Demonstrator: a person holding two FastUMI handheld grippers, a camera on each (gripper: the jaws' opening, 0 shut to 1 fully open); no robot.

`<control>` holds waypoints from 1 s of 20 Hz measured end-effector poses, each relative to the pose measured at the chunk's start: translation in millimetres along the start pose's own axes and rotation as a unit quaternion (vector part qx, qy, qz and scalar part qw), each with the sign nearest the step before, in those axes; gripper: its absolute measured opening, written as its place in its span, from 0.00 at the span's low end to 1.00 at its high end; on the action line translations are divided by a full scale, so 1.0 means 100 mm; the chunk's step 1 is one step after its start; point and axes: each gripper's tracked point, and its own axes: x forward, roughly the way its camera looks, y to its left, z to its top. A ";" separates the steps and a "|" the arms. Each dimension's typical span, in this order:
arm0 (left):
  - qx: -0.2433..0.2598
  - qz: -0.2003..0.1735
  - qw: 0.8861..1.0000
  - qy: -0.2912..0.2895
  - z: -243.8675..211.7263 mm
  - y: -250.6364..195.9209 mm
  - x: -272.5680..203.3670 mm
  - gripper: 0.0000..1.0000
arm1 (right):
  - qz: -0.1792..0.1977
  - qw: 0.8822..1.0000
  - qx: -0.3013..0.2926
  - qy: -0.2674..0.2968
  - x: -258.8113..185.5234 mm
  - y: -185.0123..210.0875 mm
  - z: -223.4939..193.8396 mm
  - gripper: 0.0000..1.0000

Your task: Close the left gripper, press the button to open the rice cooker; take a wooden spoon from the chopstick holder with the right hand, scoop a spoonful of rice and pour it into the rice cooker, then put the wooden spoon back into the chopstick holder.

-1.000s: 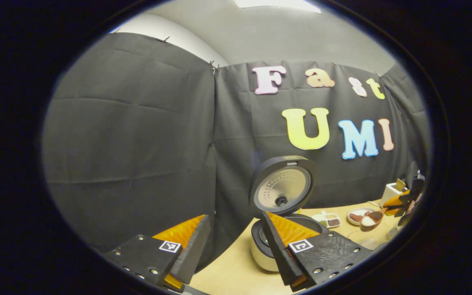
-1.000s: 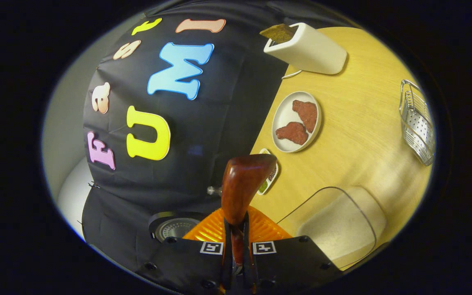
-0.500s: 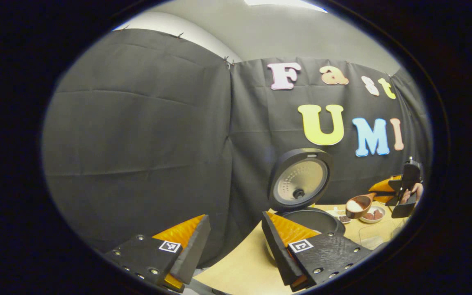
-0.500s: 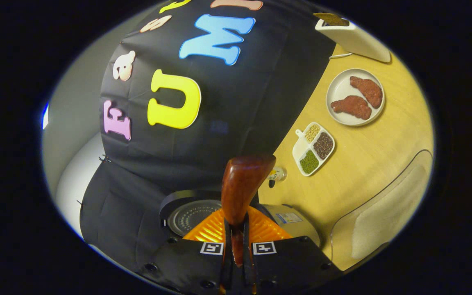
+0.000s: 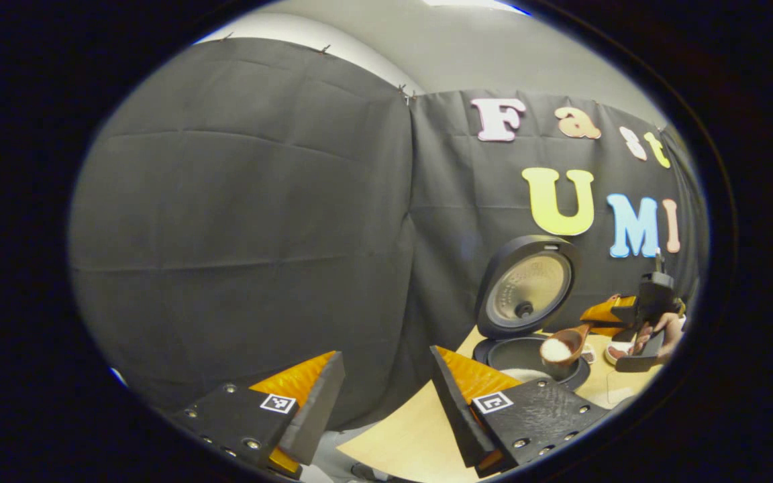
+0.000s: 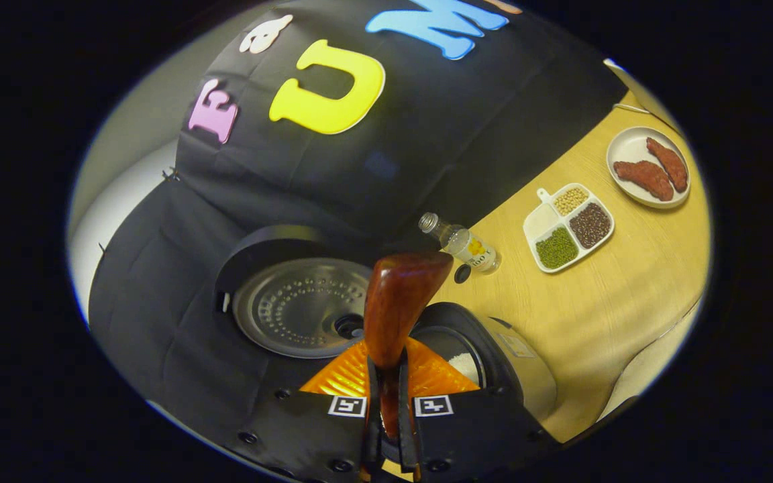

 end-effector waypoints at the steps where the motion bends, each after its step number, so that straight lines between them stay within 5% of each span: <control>1: -0.001 0.003 1.000 0.002 -0.02 0.01 -0.01 0.78 | -0.004 1.000 -0.024 0.003 0.06 0.02 -0.06 0.12; 6: 0.002 0.011 1.000 0.006 -0.07 0.09 -0.01 0.78 | -0.024 0.988 -0.152 0.013 0.23 0.05 -0.25 0.12; 11: -0.002 0.013 1.000 0.009 -0.11 0.15 0.00 0.78 | -0.033 0.960 -0.279 0.009 0.29 0.11 -0.29 0.12; 15: -0.008 0.010 1.000 0.011 -0.16 0.15 0.04 0.78 | -0.036 0.916 -0.400 -0.002 0.26 0.25 -0.29 0.07; 20: -0.011 0.006 1.000 0.009 -0.17 0.14 0.03 0.80 | -0.033 0.839 -0.542 -0.020 0.23 0.41 -0.32 0.12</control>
